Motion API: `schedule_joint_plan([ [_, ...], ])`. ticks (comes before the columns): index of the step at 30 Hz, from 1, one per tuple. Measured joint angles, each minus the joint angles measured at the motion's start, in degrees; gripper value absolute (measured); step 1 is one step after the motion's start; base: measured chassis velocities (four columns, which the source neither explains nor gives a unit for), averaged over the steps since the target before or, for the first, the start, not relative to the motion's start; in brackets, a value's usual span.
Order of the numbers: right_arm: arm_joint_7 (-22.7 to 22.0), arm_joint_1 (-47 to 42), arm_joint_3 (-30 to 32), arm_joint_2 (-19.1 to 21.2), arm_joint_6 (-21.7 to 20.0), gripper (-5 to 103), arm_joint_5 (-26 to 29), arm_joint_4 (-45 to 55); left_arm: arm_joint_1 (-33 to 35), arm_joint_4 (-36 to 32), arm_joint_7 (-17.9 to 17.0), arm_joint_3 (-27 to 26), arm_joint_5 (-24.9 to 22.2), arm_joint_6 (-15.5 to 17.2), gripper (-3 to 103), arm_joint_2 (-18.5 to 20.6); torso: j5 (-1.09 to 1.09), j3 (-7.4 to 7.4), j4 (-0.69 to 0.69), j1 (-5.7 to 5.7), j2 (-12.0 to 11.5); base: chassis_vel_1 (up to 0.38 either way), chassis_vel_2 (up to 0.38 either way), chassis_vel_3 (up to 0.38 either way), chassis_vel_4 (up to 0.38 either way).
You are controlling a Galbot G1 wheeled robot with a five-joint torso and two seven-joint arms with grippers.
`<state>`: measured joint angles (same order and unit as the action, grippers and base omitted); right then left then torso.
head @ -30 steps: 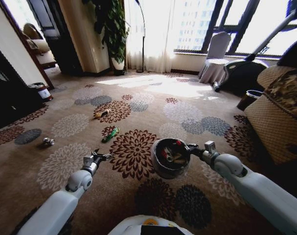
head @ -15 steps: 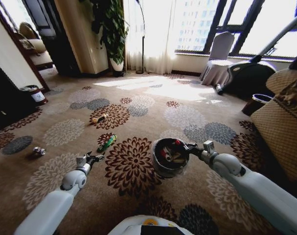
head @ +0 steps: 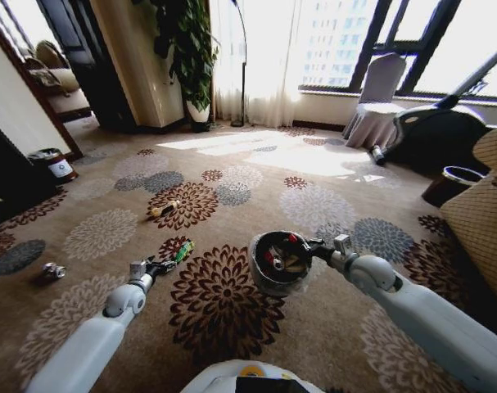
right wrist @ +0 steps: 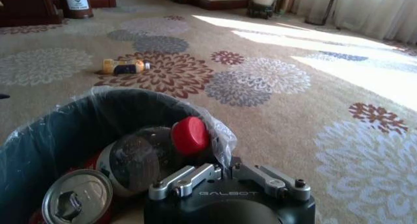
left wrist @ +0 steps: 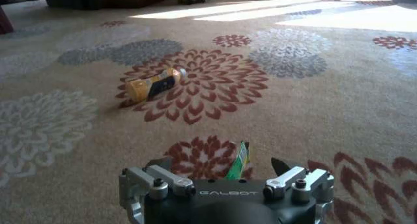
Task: Pick up the trash from the ground and place it into the trash bin.
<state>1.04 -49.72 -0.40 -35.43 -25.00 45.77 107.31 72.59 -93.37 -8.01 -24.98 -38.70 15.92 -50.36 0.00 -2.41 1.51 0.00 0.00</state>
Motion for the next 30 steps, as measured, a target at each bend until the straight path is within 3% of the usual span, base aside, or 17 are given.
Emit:
schedule_joint_plan([
  [10, -0.01, -0.39, -0.35, -0.36, -0.63, 2, -0.34, 0.14, -0.92, 3.93, 0.37, 2.55, 1.44, -0.26, 100, -0.62, 0.0, -0.02, 0.03, 0.0, -0.01, -0.084, 0.197, 0.201, -0.088],
  [18, 0.04, -1.63, -0.35, 0.33, -0.38, 2, -1.73, 0.88, -5.43, 13.1, 7.5, 5.59, 4.09, -1.58, 100, -0.46, 0.0, 0.01, 0.0, -0.01, 0.0, -0.003, 0.008, -0.002, -0.002],
  [22, 0.02, -2.55, -0.44, 0.62, 0.52, 2, -3.58, 0.93, -11.63, 21.27, 14.11, 8.48, 6.44, -3.23, 100, -0.66, 0.0, -0.01, -0.01, 0.0, 0.0, 0.0, 0.0, 0.0, 0.0],
  [30, 0.02, -3.6, -0.07, 1.18, 1.11, 2, -3.45, 1.2, -18.55, 28.6, 17.81, 14.4, 8.13, -4.17, 100, -2.7, -0.01, -0.01, 0.0, 0.0, 0.0, 0.0, 0.0, 0.0, 0.0],
])
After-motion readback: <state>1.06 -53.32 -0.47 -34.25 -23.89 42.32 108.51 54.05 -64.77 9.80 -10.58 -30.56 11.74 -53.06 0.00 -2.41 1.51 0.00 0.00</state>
